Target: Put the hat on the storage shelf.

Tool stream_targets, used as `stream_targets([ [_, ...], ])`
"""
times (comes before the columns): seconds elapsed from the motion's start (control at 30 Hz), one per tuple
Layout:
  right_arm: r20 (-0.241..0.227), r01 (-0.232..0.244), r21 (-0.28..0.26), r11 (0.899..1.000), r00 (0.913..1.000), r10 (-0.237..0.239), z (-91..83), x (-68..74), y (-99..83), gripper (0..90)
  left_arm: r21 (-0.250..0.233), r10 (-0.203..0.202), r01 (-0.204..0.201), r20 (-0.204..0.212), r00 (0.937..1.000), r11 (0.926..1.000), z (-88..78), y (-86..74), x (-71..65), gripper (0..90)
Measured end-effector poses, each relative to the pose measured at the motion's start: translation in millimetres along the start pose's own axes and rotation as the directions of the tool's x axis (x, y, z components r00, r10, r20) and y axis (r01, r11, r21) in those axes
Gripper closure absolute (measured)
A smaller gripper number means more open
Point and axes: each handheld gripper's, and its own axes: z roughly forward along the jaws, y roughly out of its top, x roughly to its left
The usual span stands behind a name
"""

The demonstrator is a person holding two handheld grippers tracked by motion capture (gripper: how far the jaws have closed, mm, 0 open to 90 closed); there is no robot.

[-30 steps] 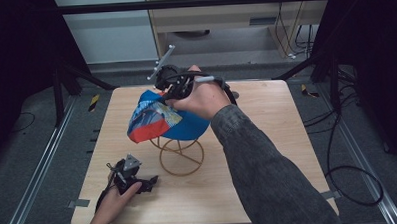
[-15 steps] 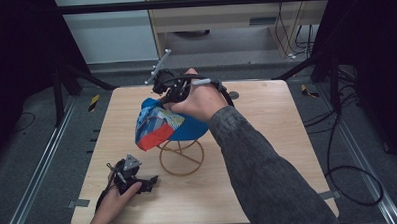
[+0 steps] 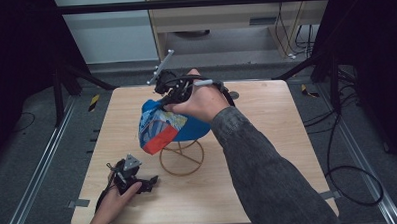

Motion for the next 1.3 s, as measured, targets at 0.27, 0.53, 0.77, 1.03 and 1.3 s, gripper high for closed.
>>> stream_targets([
  [0.27,0.001,-0.017,-0.025,1.0,0.9999,0.017,-6.6,-0.3,-4.9,66.4,0.0,0.0,0.0,0.0,1.0,1.0,0.0,0.0,0.0,0.0],
  [0.53,0.002,-0.032,-0.047,0.998,0.9995,0.033,-14.4,0.4,-11.8,58.9,0.0,0.0,0.0,-0.001,1.0,1.0,0.0,0.0,-0.1,0.0],
  [0.77,0.009,-0.065,-0.083,0.994,0.9978,0.066,-22.3,4.3,-16.2,46.5,0.001,0.0,0.0,0.0,1.0,1.0,-0.1,0.0,0.0,0.0],
  [1.03,0.036,-0.071,-0.121,0.99,0.9965,0.076,-28.2,10.5,-17.9,29.5,0.002,-0.001,0.001,0.001,1.0,1.0,-0.2,0.0,0.0,0.0],
  [1.3,0.06,-0.081,-0.142,0.987,0.9941,0.09,-31.6,11.9,-23.0,8.9,0.003,-0.001,0.001,-0.002,1.0,1.0,-0.3,0.0,-0.2,0.0],
])
